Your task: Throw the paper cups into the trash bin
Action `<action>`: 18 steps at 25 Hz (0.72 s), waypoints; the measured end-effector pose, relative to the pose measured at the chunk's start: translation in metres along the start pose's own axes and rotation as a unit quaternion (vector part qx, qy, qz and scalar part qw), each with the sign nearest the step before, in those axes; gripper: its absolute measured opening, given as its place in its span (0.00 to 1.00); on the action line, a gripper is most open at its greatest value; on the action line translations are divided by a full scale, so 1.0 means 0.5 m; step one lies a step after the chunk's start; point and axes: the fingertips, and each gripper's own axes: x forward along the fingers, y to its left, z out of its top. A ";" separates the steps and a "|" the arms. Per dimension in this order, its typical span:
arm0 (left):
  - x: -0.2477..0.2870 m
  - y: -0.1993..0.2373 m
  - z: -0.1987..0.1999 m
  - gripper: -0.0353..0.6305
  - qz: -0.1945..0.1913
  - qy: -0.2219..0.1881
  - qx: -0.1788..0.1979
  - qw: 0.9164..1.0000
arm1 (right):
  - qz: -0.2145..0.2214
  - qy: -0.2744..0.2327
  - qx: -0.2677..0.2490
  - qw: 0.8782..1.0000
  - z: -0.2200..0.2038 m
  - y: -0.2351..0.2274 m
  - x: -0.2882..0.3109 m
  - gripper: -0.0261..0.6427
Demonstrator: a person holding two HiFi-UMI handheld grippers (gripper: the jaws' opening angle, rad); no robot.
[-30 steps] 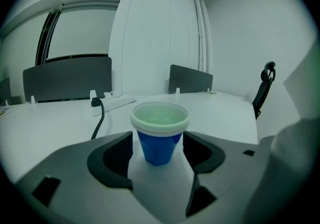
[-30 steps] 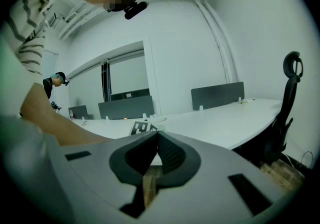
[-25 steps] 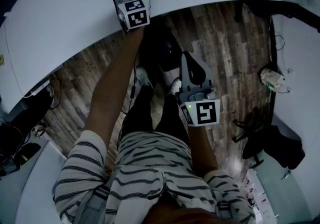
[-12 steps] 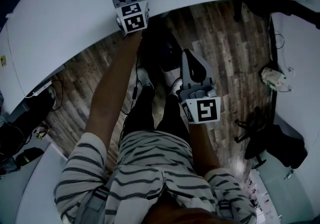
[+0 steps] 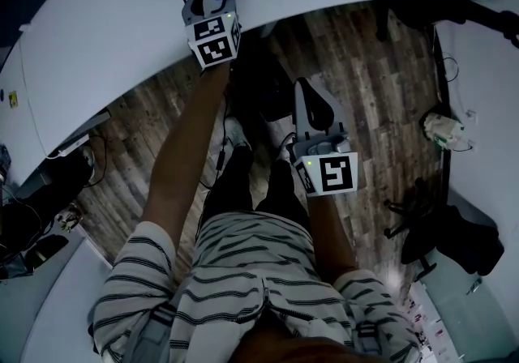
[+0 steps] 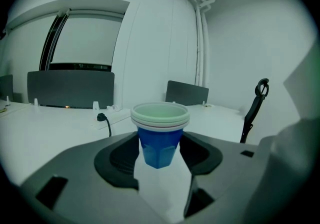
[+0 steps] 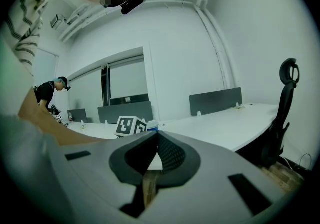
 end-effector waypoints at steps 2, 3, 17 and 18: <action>-0.018 -0.006 0.011 0.46 -0.002 -0.004 0.001 1.000 | 0.001 -0.003 -0.001 1.000 0.007 0.000 -0.008 0.06; -0.027 -0.009 0.016 0.46 -0.002 -0.006 0.002 1.000 | 0.001 -0.004 -0.001 1.000 0.010 0.000 -0.012 0.06; -0.156 -0.082 0.087 0.46 -0.033 -0.038 0.006 0.999 | -0.004 -0.034 0.001 0.999 0.069 -0.009 -0.070 0.06; -0.167 -0.088 0.093 0.46 -0.035 -0.041 0.007 0.999 | -0.003 -0.036 0.000 0.999 0.072 -0.009 -0.077 0.06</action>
